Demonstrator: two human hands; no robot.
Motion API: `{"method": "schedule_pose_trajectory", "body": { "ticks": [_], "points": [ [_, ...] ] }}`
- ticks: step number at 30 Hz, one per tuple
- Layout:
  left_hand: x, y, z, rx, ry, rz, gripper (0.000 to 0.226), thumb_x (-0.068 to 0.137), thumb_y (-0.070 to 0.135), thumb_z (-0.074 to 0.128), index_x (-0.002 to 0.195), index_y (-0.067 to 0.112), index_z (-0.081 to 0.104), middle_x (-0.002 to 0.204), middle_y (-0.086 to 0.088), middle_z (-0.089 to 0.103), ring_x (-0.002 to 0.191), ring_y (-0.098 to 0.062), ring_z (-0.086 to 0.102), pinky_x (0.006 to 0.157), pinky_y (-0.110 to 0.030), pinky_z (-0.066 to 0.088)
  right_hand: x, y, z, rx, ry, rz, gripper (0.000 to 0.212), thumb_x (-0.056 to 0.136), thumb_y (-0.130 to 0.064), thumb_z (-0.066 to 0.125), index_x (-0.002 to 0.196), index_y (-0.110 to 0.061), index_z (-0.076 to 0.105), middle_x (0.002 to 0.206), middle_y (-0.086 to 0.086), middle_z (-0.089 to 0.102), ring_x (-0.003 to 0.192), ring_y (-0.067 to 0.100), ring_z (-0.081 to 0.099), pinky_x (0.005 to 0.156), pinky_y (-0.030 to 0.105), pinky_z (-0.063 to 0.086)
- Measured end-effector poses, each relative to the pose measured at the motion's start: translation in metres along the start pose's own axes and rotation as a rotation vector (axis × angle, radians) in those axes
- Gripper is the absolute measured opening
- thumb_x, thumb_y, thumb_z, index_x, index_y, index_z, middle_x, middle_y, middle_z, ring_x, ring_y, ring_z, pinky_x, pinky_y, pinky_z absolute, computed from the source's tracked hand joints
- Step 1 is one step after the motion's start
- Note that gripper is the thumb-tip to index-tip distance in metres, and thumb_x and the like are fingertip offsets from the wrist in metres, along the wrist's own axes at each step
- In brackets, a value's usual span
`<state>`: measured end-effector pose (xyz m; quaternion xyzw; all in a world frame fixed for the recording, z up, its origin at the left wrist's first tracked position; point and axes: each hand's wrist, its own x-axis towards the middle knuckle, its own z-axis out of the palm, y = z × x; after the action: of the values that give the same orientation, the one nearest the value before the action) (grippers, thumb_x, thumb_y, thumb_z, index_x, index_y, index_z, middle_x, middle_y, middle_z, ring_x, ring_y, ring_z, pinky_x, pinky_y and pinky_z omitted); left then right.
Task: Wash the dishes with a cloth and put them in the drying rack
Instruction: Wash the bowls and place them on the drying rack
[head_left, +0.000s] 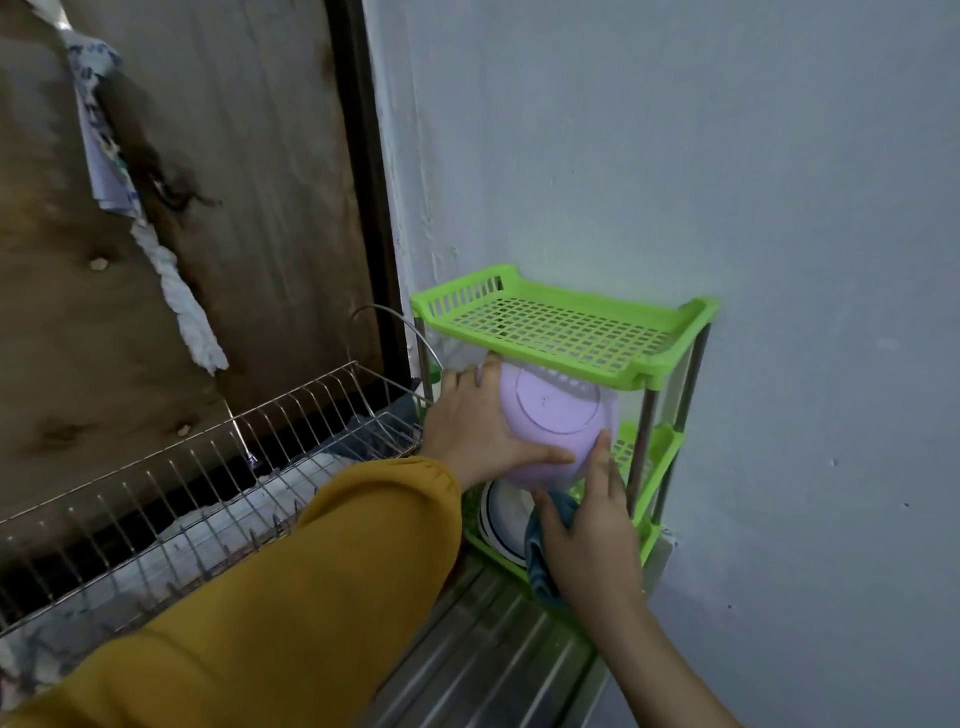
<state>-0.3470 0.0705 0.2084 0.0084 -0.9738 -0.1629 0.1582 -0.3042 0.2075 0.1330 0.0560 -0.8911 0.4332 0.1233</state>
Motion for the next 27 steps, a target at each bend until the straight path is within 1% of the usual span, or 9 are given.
{"method": "schedule_pose_trajectory", "body": {
  "ticks": [5,9,12,15,19,22,24,26,27],
  "points": [
    [0.015,0.001,0.021,-0.168,-0.050,-0.014,0.134,0.053,0.070,0.080,0.154,0.015,0.011,0.155,-0.005,0.027,0.142,-0.024,0.023,0.115,-0.039,0.027,0.010,-0.003,0.001,0.108,0.013,0.029,0.091,0.094,-0.032,0.059,0.154,-0.027,-0.009,0.164,0.002,0.002,0.147,0.023,0.016,0.099,0.042,0.039],
    [0.022,-0.004,0.039,-0.393,-0.093,-0.049,0.125,0.064,0.058,0.081,0.156,0.022,0.004,0.163,-0.003,0.009,0.149,-0.021,0.010,0.120,-0.041,0.019,0.016,-0.005,0.002,0.030,-0.019,0.028,0.082,0.097,-0.027,0.055,0.155,-0.027,-0.002,0.163,0.007,-0.003,0.140,0.031,0.030,0.092,0.038,0.042],
    [0.027,-0.015,0.047,-0.558,-0.107,-0.050,0.111,0.072,0.050,0.078,0.155,0.026,0.009,0.163,-0.002,0.011,0.150,-0.019,0.010,0.120,-0.042,0.021,0.021,-0.006,-0.001,-0.031,-0.073,0.063,0.075,0.098,-0.026,0.051,0.156,-0.025,0.003,0.163,0.006,-0.007,0.138,0.030,0.034,0.094,0.036,0.041],
    [0.027,-0.025,0.052,-0.596,-0.152,-0.011,0.102,0.076,0.055,0.067,0.155,0.026,0.011,0.163,0.003,0.011,0.150,-0.015,0.009,0.121,-0.046,0.020,0.022,-0.006,0.000,-0.044,-0.090,0.094,0.074,0.098,-0.027,0.051,0.156,-0.025,0.006,0.163,0.006,-0.007,0.138,0.033,0.035,0.093,0.036,0.041],
    [0.019,-0.027,0.062,-0.587,-0.085,-0.027,0.091,0.088,0.046,0.064,0.156,0.024,0.008,0.163,0.005,0.007,0.150,-0.013,0.004,0.122,-0.042,0.014,0.020,-0.006,0.004,-0.049,-0.075,0.096,0.074,0.097,-0.029,0.052,0.156,-0.026,0.007,0.163,0.007,-0.005,0.132,0.035,0.044,0.090,0.036,0.043],
    [0.009,-0.028,0.064,-0.568,-0.076,-0.013,0.086,0.092,0.045,0.059,0.156,0.027,0.003,0.164,0.005,-0.004,0.149,-0.009,-0.005,0.121,-0.033,0.010,0.016,-0.005,0.005,-0.013,-0.050,0.071,0.073,0.096,-0.026,0.054,0.155,-0.027,0.011,0.164,0.007,-0.004,0.133,0.034,0.042,0.091,0.038,0.044],
    [-0.001,-0.027,0.060,-0.545,-0.058,0.013,0.081,0.095,0.040,0.057,0.156,0.027,0.005,0.163,0.007,-0.004,0.148,-0.007,-0.005,0.119,-0.022,0.015,0.011,-0.005,0.006,0.017,-0.016,0.037,0.071,0.095,-0.025,0.057,0.154,-0.030,0.016,0.164,0.004,-0.002,0.132,0.031,0.044,0.087,0.038,0.046],
    [-0.013,-0.024,0.053,-0.559,-0.030,0.031,0.072,0.098,0.032,0.056,0.155,0.023,0.014,0.162,0.007,0.003,0.146,-0.004,-0.001,0.101,0.003,0.022,0.005,-0.005,0.009,0.066,0.033,-0.026,0.066,0.095,-0.023,0.059,0.151,-0.030,0.026,0.164,0.002,0.004,0.131,0.025,0.042,0.088,0.038,0.046],
    [-0.021,-0.025,0.049,-0.569,-0.010,0.030,0.067,0.098,0.029,0.056,0.154,0.021,0.019,0.161,0.006,0.008,0.144,-0.003,0.003,0.093,0.009,0.021,0.001,-0.006,0.011,0.094,0.054,-0.061,0.063,0.094,-0.021,0.060,0.149,-0.029,0.032,0.163,0.002,0.009,0.134,0.020,0.037,0.093,0.038,0.045]
  ]
}}
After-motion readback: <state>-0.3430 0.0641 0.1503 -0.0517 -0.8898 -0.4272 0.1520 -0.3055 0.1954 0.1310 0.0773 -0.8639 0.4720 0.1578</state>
